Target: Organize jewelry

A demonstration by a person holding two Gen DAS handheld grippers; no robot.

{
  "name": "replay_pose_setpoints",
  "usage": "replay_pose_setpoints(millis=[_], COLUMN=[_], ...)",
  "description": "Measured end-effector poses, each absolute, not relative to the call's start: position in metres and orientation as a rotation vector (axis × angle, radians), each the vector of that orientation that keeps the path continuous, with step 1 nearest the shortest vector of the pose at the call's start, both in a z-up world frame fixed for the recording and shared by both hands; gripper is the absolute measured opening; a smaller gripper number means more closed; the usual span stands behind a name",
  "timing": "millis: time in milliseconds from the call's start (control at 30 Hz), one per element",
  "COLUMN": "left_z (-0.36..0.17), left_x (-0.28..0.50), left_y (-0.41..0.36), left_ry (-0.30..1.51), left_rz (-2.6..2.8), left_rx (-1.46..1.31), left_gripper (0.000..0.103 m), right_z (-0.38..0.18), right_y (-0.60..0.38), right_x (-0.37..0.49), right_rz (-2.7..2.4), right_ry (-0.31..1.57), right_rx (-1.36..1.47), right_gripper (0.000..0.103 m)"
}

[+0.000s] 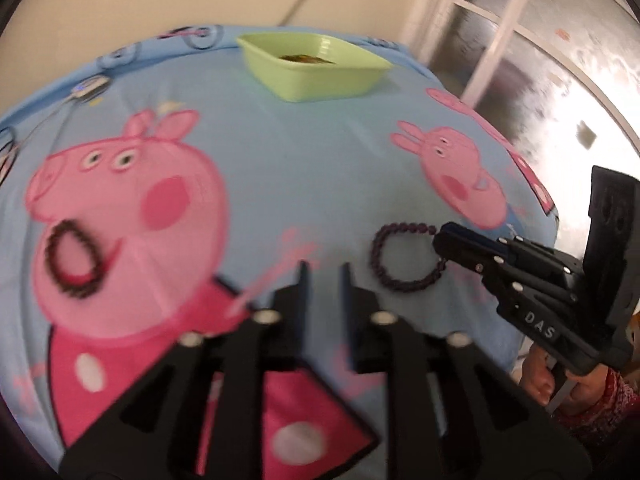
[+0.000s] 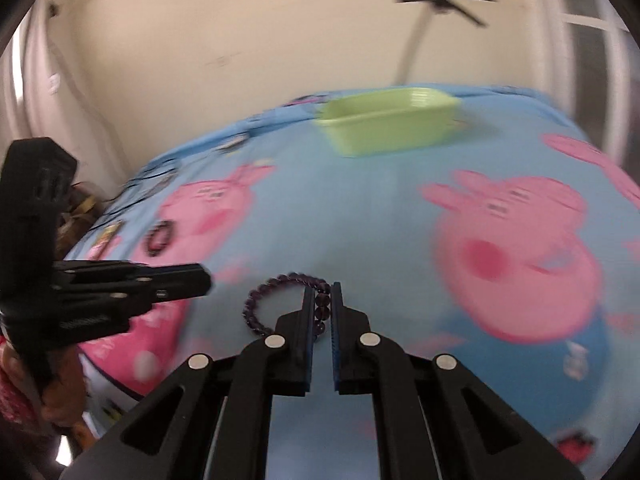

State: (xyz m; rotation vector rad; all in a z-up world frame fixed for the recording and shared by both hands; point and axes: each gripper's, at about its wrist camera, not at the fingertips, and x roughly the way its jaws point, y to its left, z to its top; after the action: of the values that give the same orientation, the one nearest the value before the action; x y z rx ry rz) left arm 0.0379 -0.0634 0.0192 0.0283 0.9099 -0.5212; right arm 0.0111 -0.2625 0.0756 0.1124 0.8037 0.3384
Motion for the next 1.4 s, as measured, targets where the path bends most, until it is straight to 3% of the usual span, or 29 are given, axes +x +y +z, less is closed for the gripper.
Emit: replay_pose_setpoints(millis=[67,333,400,500,800,1067,1100,1167,1267,1400], left_z=[0.021,0.011,0.006,0.006,0.054,0.111,0.112,0.107,0.091,0.073], left_x=[0.038,0.043,0.04,0.039,0.087,0.178,0.196,0.219,0.224,0.173], left_y=[-0.079,-0.124,-0.131,-0.135,-0.107,-0.113,-0.116,-0.118,-0.096,-0.078], left_ry=[0.905,0.961,0.932,0.915,0.851,0.696,0.661,0.661,0.736,0.712], left_rz=[-0.545,-0.597,-0.585,-0.583,-0.566,-0.465,-0.424,-0.344,-0.318,-0.275], left_rx=[0.054,0.148,0.204,0.244,0.123,0.108,0.119,0.14,0.033,0.041], left_gripper=[0.033,0.033,0.029,0.007,0.007,0.007,0.008,0.034,0.035,0.036], right_z=[0.071,0.067,0.066,0.066,0.111,0.152,0.154,0.152,0.136,0.113], right_y=[-0.28,-0.288,-0.282,-0.275,-0.281,-0.279,-0.279,-0.276,-0.286,-0.31], right_x=[0.011,0.012,0.013,0.018,0.061,0.165,0.18,0.21,0.221,0.163], right_rz=[0.307,0.308,0.31,0.317,0.412,0.406,0.392,0.378,0.307,0.322], right_ry=[0.819,0.811,0.797,0.798,0.711,0.598,0.579,0.572,0.629,0.641], right_rx=[0.149,0.143,0.101,0.057,0.144,0.17,0.175,0.146,0.197,0.35], right_gripper=[0.0,0.0,0.0,0.0,0.0,0.0,0.0,0.0,0.0,0.0])
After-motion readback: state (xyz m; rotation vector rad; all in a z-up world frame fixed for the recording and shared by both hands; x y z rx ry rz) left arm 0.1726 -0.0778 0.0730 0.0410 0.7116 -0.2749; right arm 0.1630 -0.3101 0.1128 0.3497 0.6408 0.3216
